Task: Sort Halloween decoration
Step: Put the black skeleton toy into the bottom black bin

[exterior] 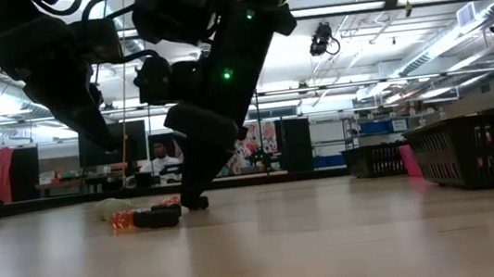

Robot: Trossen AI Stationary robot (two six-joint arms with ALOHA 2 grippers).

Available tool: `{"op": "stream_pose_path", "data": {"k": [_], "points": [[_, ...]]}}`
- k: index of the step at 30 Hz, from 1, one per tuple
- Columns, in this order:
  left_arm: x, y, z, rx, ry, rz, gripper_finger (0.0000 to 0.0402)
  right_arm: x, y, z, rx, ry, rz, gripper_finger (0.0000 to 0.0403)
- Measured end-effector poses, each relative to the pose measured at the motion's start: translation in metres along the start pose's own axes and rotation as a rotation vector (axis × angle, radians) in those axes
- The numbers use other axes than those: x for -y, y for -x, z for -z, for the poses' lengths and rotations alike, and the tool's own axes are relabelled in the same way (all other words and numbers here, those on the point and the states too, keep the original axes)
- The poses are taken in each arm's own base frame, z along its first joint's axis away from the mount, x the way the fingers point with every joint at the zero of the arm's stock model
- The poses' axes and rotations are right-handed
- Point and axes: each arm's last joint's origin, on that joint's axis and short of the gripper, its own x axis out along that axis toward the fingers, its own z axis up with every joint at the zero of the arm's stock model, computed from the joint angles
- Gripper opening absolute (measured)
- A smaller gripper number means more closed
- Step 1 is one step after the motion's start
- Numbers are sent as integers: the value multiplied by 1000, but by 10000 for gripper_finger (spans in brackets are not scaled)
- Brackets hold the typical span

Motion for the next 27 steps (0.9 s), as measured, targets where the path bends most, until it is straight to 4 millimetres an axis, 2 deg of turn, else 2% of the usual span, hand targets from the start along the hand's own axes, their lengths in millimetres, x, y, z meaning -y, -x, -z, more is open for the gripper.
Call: {"op": "stream_pose_path", "data": {"k": [9,20,27], "points": [[0,0,0,3,1,0,192,-2,-4,11,-52,-62,-67,135],[1,0,-1,14,4,6,192,-6,-5,12,-55,-26,-93,47],[1,0,-1,15,4,6,192,-6,-6,13,-58,-22,-95,43]]}}
